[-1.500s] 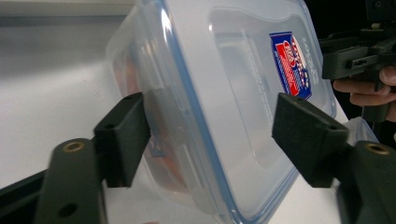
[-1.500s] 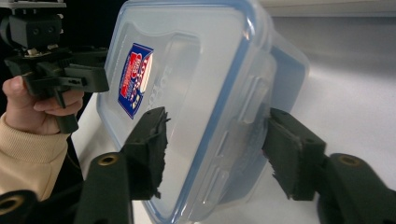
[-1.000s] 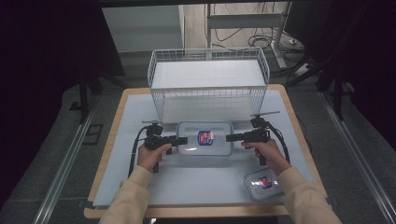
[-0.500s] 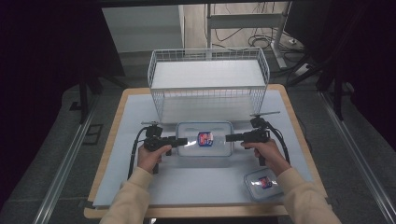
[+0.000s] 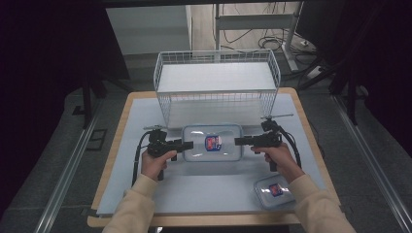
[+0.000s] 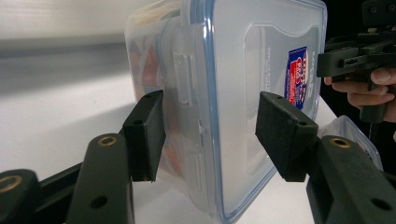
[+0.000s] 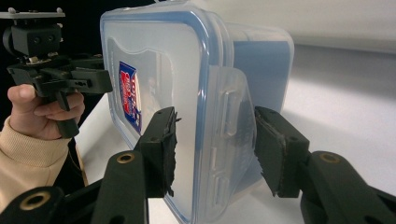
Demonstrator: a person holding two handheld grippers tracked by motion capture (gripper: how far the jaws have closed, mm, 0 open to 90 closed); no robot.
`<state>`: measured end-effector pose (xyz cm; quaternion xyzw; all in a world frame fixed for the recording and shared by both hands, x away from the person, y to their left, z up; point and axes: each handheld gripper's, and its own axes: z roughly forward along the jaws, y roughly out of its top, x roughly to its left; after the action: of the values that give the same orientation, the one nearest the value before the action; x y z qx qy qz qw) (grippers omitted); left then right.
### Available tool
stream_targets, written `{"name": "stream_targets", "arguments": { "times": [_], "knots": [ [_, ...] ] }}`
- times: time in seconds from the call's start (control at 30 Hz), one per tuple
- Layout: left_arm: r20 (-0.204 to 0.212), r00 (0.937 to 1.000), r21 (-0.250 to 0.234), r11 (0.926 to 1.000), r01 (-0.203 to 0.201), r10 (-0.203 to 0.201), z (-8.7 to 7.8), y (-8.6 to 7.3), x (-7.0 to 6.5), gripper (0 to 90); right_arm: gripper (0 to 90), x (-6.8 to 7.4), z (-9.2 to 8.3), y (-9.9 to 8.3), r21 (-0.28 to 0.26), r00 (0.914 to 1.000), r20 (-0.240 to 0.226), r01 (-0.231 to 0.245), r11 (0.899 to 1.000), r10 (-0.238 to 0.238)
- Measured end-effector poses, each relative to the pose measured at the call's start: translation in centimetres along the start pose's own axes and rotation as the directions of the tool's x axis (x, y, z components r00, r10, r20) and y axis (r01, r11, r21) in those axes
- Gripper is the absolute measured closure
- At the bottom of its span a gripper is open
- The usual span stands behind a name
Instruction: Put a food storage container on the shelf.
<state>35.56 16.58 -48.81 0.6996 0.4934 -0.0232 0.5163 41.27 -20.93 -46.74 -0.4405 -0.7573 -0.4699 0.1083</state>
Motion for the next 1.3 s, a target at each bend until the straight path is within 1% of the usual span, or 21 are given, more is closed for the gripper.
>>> {"name": "stream_targets", "arguments": {
  "times": [0.07,0.13,0.17,0.3,0.4,0.57,0.63,0.77,0.87,1.07,1.13,1.17,1.23,1.3],
  "knots": [
    [-0.005,0.9999,-0.01,0.9999,-0.009,0.009,-0.3,0.2,-0.4,43.9,51.0,0.3,-0.3,0.2,-0.008,0.9999,0.0,0.013,1.0,-0.013],
    [-0.01,0.9998,-0.012,0.9997,-0.019,0.019,-0.5,0.3,-0.7,43.9,51.0,0.5,-0.5,0.3,-0.016,0.9999,-0.005,0.016,1.0,-0.016],
    [-0.012,0.9998,-0.018,0.9997,-0.017,0.017,-0.6,0.4,-0.9,43.9,51.0,0.6,-0.6,0.3,-0.02,0.9998,-0.005,0.021,1.0,-0.021],
    [-0.01,0.9996,-0.021,0.9994,-0.028,0.028,-0.9,0.8,-1.3,43.9,51.0,1.1,-1.1,0.6,-0.031,0.9994,-0.004,0.035,0.999,-0.035],
    [-0.007,0.9995,-0.028,0.9992,-0.029,0.029,-1.2,1.1,-1.8,44.1,51.0,1.5,-1.5,0.9,-0.039,0.9987,0.001,0.051,0.998,-0.051],
    [-0.007,0.9985,-0.047,0.9974,-0.055,0.055,-1.8,1.8,-2.6,44.6,51.0,2.3,-2.5,1.4,-0.055,0.9974,-0.001,0.072,0.996,-0.072],
    [-0.008,0.998,-0.05,0.9967,-0.064,0.063,-2.0,2.2,-2.9,44.6,51.0,2.5,-2.8,1.6,-0.063,0.997,-0.002,0.077,0.995,-0.078],
    [-0.01,0.9969,-0.05,0.9957,-0.078,0.078,-2.2,2.8,-3.5,44.8,51.0,2.7,-3.3,1.8,-0.075,0.9973,-0.008,0.073,0.995,-0.074],
    [-0.007,0.9966,-0.054,0.9952,-0.082,0.082,-2.4,3.2,-3.9,44.8,51.0,3.1,-3.8,2.1,-0.085,0.9966,-0.004,0.082,0.993,-0.082],
    [-0.004,0.995,-0.067,0.9927,-0.1,0.1,-2.9,4.6,-4.8,44.8,51.0,4.0,-4.9,3.1,-0.104,0.9948,0.004,0.102,0.989,-0.102],
    [-0.008,0.9937,-0.07,0.9913,-0.112,0.111,-3.2,5.4,-5.2,44.8,51.1,4.3,-5.2,3.6,-0.113,0.994,0.005,0.109,0.988,-0.109],
    [-0.008,0.9934,-0.075,0.9905,-0.115,0.115,-3.3,5.7,-5.4,44.8,51.0,4.6,-5.6,4.1,-0.121,0.9932,0.006,0.116,0.986,-0.116],
    [-0.01,0.9926,-0.083,0.9892,-0.121,0.121,-3.6,6.3,-5.7,44.8,51.1,4.7,-5.8,4.3,-0.125,0.9927,0.007,0.12,0.985,-0.12],
    [-0.012,0.9916,-0.088,0.9877,-0.13,0.129,-3.9,7.1,-6.0,44.8,51.1,5.1,-6.1,5.0,-0.134,0.9918,0.009,0.127,0.983,-0.127]
  ]
}}
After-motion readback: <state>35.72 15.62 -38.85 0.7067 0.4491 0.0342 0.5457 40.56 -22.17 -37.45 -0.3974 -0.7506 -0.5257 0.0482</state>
